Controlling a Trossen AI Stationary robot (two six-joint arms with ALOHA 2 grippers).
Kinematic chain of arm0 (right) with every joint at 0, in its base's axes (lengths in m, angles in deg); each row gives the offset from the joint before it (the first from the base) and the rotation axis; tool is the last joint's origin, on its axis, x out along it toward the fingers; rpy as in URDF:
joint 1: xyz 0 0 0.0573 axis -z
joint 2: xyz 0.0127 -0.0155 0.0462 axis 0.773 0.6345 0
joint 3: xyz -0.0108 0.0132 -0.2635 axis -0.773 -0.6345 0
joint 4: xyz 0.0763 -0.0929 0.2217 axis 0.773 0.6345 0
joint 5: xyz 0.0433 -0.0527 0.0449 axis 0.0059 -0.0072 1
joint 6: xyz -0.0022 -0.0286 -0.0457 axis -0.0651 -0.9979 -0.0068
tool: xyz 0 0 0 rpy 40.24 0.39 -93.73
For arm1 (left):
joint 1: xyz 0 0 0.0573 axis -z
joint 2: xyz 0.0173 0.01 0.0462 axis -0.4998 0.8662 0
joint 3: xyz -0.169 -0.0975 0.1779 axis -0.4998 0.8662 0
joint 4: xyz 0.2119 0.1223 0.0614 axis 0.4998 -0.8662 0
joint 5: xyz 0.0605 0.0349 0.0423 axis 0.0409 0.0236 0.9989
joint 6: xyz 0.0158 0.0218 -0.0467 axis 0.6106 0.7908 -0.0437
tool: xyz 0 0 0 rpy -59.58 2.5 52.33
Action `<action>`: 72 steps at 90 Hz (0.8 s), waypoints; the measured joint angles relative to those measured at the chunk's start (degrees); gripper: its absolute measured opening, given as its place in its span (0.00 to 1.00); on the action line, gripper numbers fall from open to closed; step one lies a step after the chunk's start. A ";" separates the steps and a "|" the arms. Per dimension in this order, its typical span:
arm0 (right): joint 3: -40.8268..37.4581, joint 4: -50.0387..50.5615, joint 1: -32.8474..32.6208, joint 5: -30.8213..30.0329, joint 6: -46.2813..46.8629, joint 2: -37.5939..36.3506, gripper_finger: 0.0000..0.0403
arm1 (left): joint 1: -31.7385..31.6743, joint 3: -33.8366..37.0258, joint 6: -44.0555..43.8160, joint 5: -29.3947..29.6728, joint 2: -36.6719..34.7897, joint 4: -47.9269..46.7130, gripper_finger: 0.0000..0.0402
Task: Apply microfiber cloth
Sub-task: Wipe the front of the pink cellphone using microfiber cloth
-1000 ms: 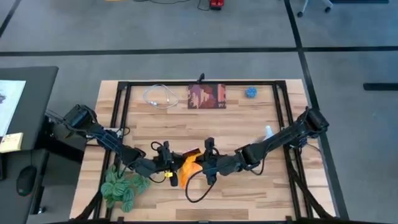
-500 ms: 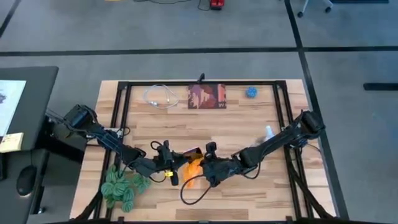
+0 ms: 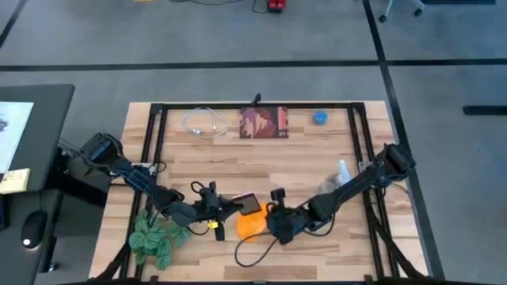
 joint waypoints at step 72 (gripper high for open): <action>5.42 18.53 -6.33 20.06 4.75 -7.61 0.67 | -0.11 0.13 0.23 0.77 0.07 -0.71 0.02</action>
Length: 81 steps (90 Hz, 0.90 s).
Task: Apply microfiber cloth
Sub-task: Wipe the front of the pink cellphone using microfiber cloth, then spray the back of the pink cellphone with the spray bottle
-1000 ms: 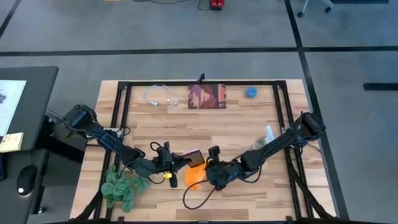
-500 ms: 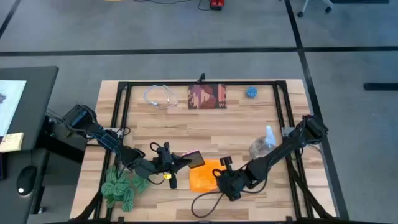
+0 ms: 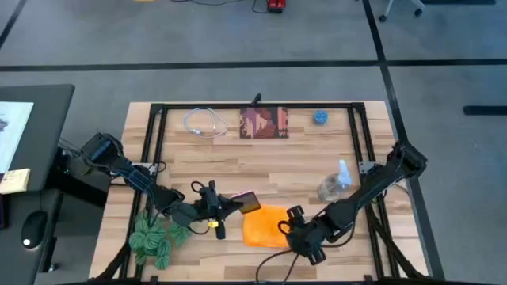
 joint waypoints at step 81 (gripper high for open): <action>0.04 -22.04 6.86 -23.82 -93.32 -2.46 0.65 | -7.38 -6.18 -7.66 -36.66 0.13 -15.07 0.02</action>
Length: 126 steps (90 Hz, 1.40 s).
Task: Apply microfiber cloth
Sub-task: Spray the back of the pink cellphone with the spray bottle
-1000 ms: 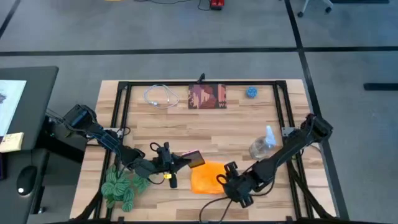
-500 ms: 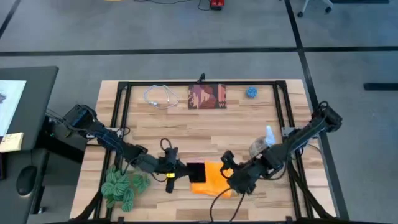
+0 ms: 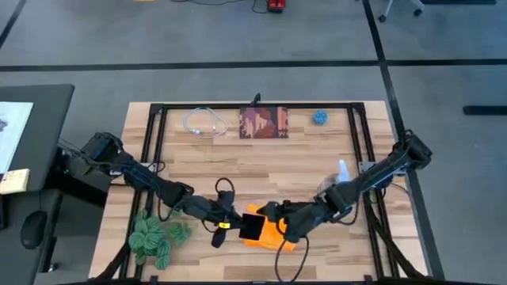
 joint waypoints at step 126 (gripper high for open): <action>8.37 31.25 0.22 -1.95 49.90 8.23 0.04 | -1.44 -0.27 20.56 12.31 -5.93 -5.53 0.37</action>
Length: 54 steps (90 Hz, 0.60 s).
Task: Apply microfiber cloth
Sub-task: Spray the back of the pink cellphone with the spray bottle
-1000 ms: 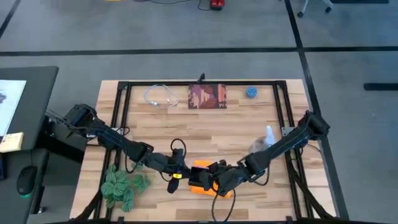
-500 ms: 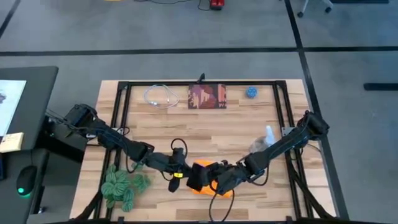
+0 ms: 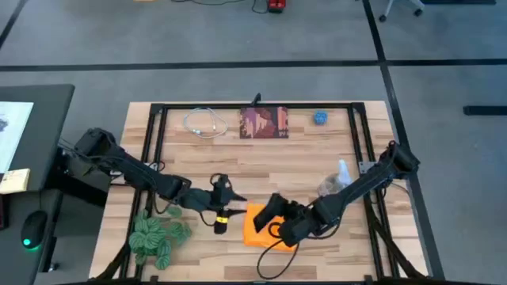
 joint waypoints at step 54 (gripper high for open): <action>7.13 10.93 8.51 18.36 26.61 -0.05 0.05 | -1.51 -19.01 6.35 5.24 18.75 -12.57 0.38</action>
